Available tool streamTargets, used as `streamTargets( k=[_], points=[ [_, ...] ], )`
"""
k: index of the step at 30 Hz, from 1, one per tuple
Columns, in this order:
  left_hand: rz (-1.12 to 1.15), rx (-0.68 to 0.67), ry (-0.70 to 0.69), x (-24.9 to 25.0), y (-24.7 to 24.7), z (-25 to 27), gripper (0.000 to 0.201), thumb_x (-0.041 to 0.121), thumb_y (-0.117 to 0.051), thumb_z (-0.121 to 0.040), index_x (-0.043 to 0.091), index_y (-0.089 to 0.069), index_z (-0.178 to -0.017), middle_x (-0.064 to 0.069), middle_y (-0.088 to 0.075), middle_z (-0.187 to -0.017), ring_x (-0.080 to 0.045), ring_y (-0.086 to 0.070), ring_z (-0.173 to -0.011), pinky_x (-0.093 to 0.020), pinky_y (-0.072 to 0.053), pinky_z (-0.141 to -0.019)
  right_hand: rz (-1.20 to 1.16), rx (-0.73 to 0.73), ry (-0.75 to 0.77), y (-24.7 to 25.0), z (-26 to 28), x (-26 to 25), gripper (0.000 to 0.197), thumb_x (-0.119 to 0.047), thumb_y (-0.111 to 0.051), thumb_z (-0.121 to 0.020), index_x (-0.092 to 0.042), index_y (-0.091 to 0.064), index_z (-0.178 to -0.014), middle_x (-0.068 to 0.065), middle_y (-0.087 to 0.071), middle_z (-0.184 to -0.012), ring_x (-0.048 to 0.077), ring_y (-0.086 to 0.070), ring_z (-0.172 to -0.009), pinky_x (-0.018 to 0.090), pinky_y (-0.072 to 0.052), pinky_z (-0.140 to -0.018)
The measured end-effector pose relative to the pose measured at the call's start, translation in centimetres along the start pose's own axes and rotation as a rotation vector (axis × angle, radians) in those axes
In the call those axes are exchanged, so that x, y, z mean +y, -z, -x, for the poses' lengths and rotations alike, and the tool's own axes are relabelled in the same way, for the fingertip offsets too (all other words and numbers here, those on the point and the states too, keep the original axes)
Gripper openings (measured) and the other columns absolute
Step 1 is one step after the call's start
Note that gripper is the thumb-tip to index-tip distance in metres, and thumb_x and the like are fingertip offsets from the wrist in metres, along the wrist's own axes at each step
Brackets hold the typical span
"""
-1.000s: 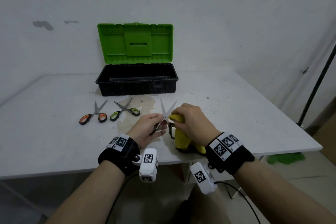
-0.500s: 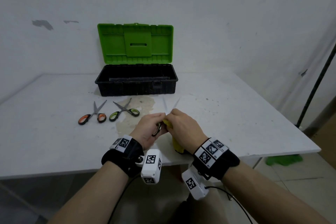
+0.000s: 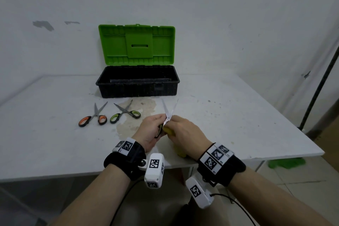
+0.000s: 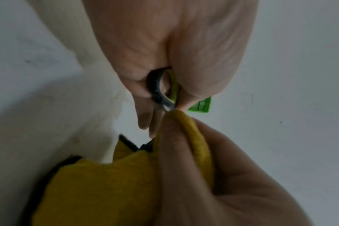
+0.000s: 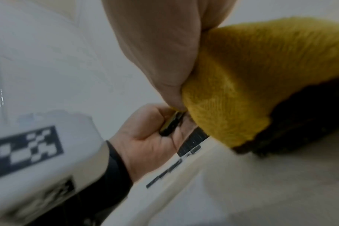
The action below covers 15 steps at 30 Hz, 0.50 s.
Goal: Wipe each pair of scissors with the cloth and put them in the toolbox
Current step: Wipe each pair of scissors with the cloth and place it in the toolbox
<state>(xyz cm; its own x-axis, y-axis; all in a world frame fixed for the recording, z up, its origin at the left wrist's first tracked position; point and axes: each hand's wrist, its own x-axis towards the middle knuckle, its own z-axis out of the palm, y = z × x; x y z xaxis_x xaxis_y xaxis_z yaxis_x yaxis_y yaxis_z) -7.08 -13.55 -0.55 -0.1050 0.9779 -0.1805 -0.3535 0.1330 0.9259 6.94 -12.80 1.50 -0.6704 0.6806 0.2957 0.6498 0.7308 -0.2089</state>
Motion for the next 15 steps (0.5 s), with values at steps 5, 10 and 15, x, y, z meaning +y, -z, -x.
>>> streamTargets(
  k=[5,10,15],
  points=[
    [0.053,-0.042,-0.013,-0.1,-0.2,0.0,0.032,0.009,-0.043,-0.104,-0.014,-0.060,-0.117,-0.022,-0.068,-0.096,-0.026,-0.066,-0.092,-0.040,-0.056,-0.095,-0.009,0.168,-0.120,1.1,-0.9,0.8,0.015,-0.022,-0.054,-0.095,-0.012,-0.064,-0.099,0.002,-0.056,-0.100,0.021,-0.058,-0.084,0.031,-0.049,-0.067],
    [-0.003,-0.011,-0.042,-0.1,-0.1,0.0,0.028,0.011,-0.048,-0.102,-0.007,-0.067,-0.113,-0.016,-0.070,-0.096,-0.019,-0.067,-0.081,-0.025,-0.057,-0.066,0.082,0.031,-0.014,-0.3,0.2,0.0,0.019,-0.019,-0.051,-0.095,-0.018,-0.062,-0.110,0.001,-0.057,-0.109,0.019,-0.055,-0.102,0.030,-0.046,-0.071],
    [-0.004,-0.056,-0.032,-0.7,0.1,0.0,0.032,0.011,-0.043,-0.104,-0.014,-0.061,-0.111,-0.022,-0.061,-0.095,-0.029,-0.058,-0.091,-0.035,-0.058,-0.088,-0.016,0.124,-0.113,1.1,-0.6,0.7,0.018,-0.025,-0.050,-0.096,-0.017,-0.065,-0.100,0.000,-0.058,-0.099,0.021,-0.059,-0.087,0.034,-0.051,-0.070]
  ],
)
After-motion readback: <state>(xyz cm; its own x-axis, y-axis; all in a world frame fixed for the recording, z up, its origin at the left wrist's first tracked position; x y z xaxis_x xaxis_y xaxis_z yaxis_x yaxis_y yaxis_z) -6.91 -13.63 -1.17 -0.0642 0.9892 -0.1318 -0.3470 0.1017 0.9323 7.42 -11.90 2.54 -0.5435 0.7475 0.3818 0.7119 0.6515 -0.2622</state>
